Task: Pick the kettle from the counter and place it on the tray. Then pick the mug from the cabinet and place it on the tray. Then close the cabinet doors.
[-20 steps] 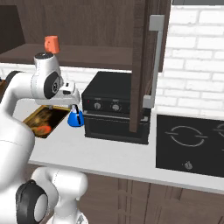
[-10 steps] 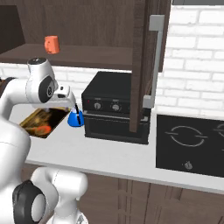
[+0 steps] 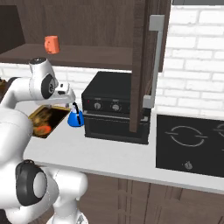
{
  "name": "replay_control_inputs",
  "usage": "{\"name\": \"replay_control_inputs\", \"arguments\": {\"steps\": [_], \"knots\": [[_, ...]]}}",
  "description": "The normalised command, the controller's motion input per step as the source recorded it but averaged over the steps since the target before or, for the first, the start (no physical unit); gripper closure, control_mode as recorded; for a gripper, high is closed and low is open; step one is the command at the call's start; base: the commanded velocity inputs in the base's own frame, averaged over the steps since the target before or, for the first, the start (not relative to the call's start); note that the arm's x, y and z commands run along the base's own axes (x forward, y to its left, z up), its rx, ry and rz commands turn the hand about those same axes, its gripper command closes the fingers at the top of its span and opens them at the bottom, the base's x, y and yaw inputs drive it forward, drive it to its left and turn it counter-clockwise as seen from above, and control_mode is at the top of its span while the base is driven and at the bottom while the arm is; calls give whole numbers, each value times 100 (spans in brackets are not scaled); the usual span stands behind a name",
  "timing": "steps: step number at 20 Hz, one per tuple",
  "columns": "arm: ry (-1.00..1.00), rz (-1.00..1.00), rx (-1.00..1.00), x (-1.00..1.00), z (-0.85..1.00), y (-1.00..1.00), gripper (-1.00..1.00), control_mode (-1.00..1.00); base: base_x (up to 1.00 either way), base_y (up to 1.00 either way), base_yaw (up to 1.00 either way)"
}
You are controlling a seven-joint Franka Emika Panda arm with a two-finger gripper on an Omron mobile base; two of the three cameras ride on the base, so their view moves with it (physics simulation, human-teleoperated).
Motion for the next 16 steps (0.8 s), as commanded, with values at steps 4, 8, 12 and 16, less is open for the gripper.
{"name": "replay_control_inputs", "arguments": {"steps": [4,8,12,16], "knots": [[-1,0,0,41,-15,9,-100,-100,0,0,0],[-19,0,-1,24,-24,0,-100,-100,0,0,0],[-27,0,-5,14,-26,0,-100,-100,0,0,0],[-15,0,-2,13,-15,0,-100,-100,0,0,0]]}}
